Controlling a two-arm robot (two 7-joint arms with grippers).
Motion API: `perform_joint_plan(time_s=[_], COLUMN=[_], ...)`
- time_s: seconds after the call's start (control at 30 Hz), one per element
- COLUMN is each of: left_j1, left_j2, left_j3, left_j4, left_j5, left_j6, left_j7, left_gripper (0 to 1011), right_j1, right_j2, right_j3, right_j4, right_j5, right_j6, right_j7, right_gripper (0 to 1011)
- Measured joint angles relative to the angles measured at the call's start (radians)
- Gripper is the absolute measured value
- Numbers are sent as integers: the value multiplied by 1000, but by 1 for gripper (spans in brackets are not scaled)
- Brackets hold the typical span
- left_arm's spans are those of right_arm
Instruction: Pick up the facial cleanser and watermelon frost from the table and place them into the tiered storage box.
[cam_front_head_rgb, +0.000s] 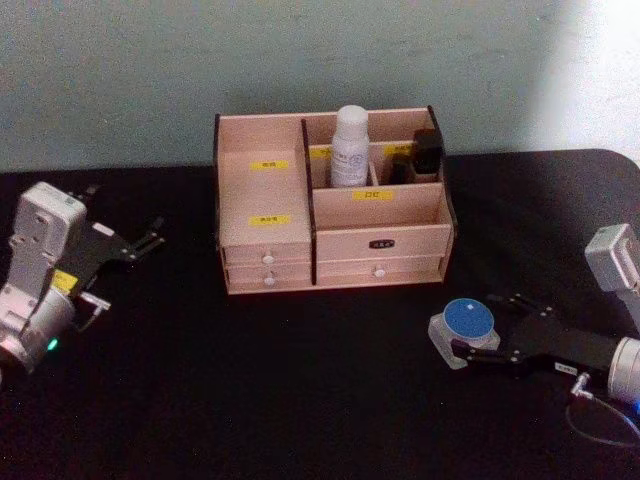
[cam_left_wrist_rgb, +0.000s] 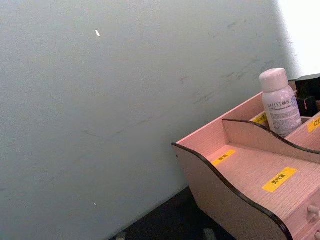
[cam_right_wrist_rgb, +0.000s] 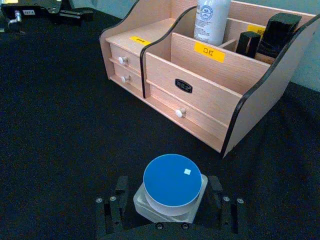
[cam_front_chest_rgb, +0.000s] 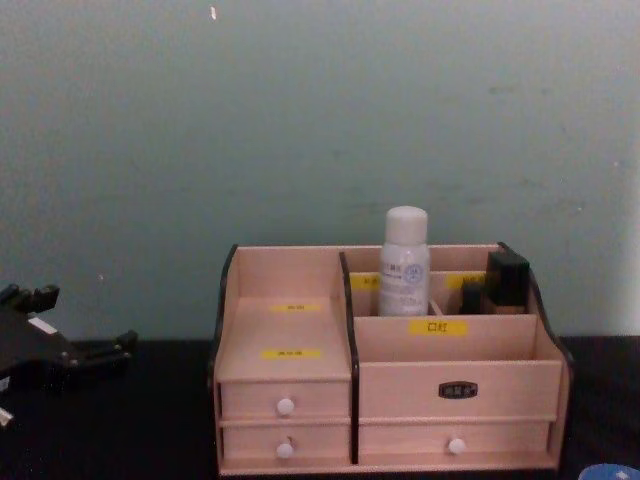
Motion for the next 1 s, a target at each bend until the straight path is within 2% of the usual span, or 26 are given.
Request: perform_joint_plan(time_s=[1.0], left_j1=[0], left_j2=[0], left_j3=[0], left_j4=[0], left_j5=[0], left_j6=[0], left_j7=[0], left_gripper=[1001], right_j1=[25], right_j2=[-9], right_j3=[-20], right_j4=[25], right_j5=[13], right_j6=[28], right_j7=[-8], right_gripper=[1000])
